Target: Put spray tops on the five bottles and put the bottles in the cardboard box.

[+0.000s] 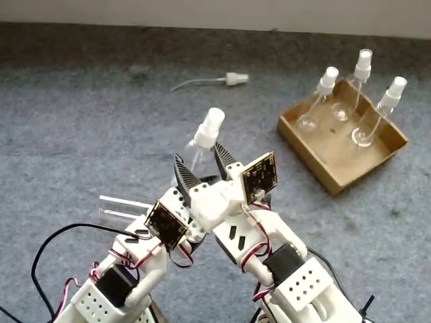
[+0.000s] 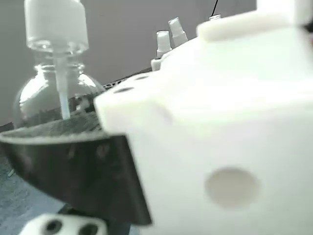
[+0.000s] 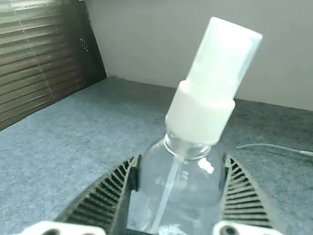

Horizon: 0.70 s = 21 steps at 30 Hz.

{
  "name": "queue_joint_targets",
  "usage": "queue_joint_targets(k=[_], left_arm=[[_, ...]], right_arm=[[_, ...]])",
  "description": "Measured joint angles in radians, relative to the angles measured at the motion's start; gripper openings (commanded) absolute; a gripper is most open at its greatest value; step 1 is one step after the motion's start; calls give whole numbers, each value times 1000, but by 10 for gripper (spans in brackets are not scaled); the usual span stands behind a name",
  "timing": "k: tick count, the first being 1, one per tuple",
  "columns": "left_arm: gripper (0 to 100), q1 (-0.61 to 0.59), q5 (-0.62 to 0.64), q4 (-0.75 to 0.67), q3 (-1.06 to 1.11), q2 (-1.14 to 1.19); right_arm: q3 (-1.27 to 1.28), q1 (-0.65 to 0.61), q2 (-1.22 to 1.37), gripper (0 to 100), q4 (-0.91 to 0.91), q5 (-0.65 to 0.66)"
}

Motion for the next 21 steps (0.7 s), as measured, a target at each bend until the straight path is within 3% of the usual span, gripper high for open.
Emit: queue_joint_targets(k=[9, 17, 21], left_arm=[[27, -66, 5, 0, 0, 0], [27, -75, 2, 0, 0, 0], [27, -77, -5, 0, 0, 0]], right_arm=[[-133, -5, -3, 199, 229, 0], [-147, -8, -3, 199, 239, 3], [-147, 37, -3, 199, 242, 72]])
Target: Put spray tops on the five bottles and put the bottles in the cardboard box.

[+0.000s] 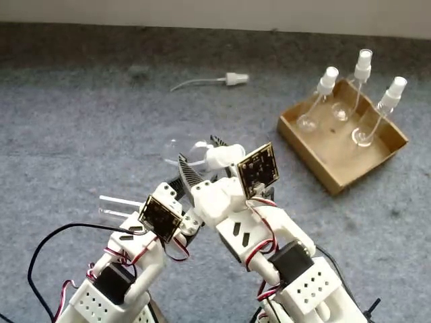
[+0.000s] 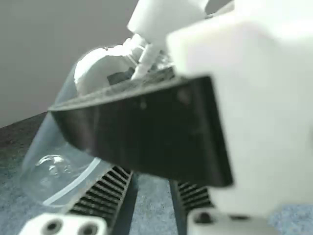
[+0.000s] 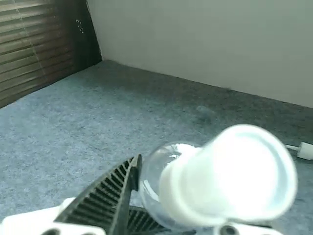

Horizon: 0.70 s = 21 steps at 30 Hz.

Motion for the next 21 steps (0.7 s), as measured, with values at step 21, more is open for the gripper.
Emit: queue_joint_targets(k=[21], left_arm=[[27, -11, 0, 29, 0, 0]], right_arm=[[55, 724, 0, 201, 2, 64]])
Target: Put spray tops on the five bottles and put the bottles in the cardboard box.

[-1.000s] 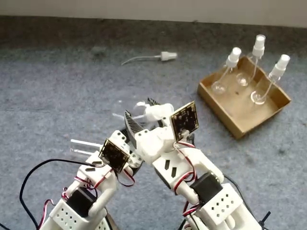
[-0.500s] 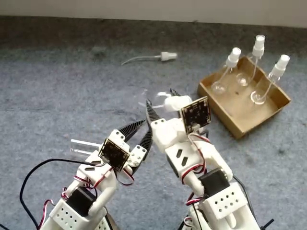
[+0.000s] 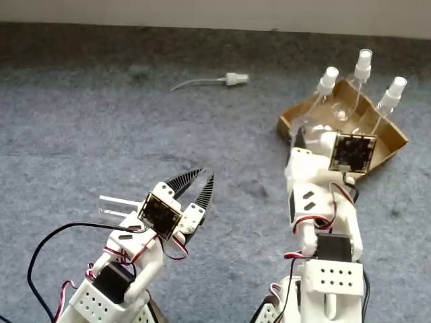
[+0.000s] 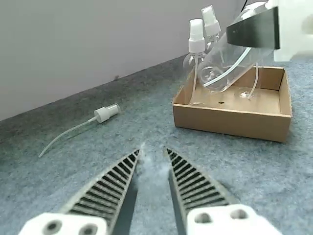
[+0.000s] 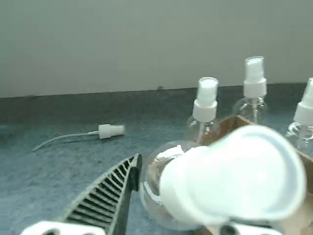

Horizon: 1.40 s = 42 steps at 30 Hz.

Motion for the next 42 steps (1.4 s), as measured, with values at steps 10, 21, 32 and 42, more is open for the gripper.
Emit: queue_joint_targets(k=[10, 21, 32, 42], left_arm=[[27, 0, 0, 0, 0, 0], [28, -26, 0, 0, 0, 0], [30, -54, 0, 0, 0, 0], [30, -54, 0, 0, 0, 0]], right_arm=[[0, 169, 0, 202, 0, 121], [-11, 169, 189, 202, 0, 149], [-239, 173, 572, 202, 0, 149], [-344, 183, 736, 202, -114, 149]])
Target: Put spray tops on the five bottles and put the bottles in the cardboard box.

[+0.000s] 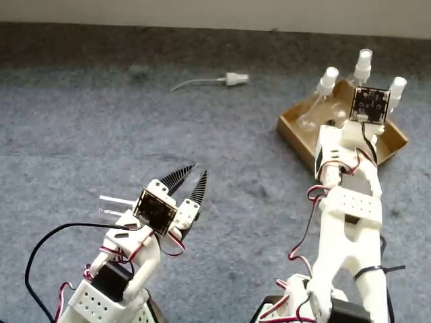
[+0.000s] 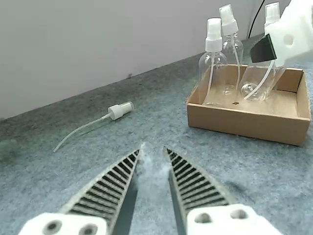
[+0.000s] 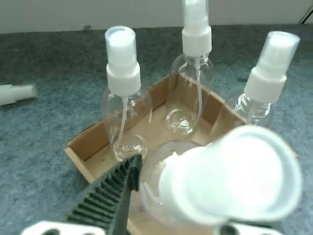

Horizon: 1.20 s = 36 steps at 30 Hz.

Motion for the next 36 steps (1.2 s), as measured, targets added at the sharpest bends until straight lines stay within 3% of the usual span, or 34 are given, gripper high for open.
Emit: queue_joint_targets(k=[18, 36], left_arm=[[30, 0, 0, 0, 0, 0], [30, 0, 0, 0, 0, 0]], right_arm=[[-221, 43, 361, 202, -14, 0], [-241, 41, 382, 202, -80, 0]])
